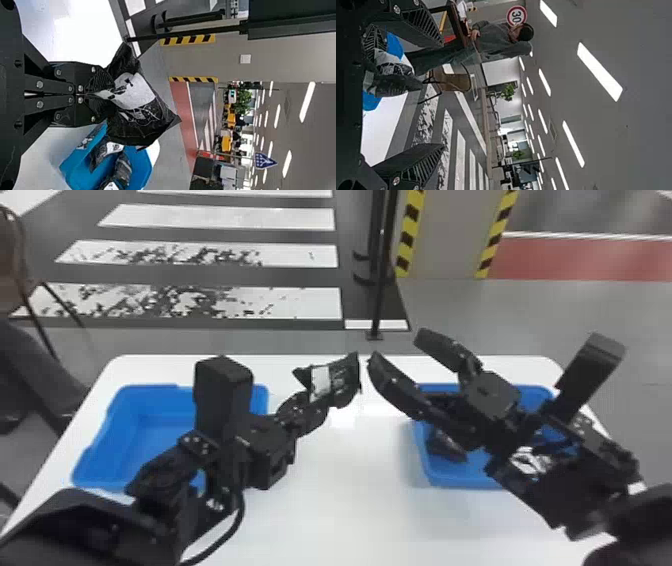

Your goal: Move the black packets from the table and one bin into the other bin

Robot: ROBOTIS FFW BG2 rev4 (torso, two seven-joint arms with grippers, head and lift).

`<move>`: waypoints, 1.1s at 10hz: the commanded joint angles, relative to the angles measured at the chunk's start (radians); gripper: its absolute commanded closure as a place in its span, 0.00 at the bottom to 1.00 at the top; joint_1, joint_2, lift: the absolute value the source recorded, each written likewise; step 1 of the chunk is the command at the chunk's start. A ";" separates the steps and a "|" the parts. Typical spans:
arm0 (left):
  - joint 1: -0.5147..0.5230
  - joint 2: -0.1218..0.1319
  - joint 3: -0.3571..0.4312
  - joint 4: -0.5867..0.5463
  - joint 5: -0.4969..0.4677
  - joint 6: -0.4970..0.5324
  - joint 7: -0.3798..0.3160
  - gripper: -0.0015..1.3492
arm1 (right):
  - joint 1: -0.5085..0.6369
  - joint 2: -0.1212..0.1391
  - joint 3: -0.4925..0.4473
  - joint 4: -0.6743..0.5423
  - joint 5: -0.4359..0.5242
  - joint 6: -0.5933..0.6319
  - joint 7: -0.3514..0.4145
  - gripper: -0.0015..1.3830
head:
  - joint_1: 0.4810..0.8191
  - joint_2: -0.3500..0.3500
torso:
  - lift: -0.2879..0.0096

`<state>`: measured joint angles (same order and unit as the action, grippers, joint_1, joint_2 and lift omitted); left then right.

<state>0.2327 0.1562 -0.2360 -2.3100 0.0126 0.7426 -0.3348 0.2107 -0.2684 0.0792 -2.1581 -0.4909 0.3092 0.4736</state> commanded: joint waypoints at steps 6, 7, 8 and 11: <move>0.000 0.003 -0.015 -0.030 -0.001 0.006 0.002 0.90 | -0.041 0.000 0.001 0.083 -0.028 0.020 0.011 0.09 | 0.63 0.42 | 0.60; 0.000 0.003 -0.019 -0.030 0.001 0.011 0.002 0.90 | -0.049 -0.002 0.013 0.085 -0.034 0.020 0.013 0.09 | 0.63 0.43 | 0.60; -0.005 0.006 -0.027 -0.030 0.003 0.008 0.002 0.90 | -0.059 -0.003 0.025 0.100 -0.054 0.020 0.016 0.09 | 0.63 0.43 | 0.60; -0.009 0.013 -0.051 -0.030 0.019 -0.006 0.002 0.90 | -0.093 -0.012 0.050 0.149 -0.048 0.061 0.028 0.23 | 0.63 0.43 | 0.60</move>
<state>0.2230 0.1675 -0.2825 -2.3402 0.0275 0.7384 -0.3329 0.1273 -0.2780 0.1222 -2.0238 -0.5404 0.3629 0.5029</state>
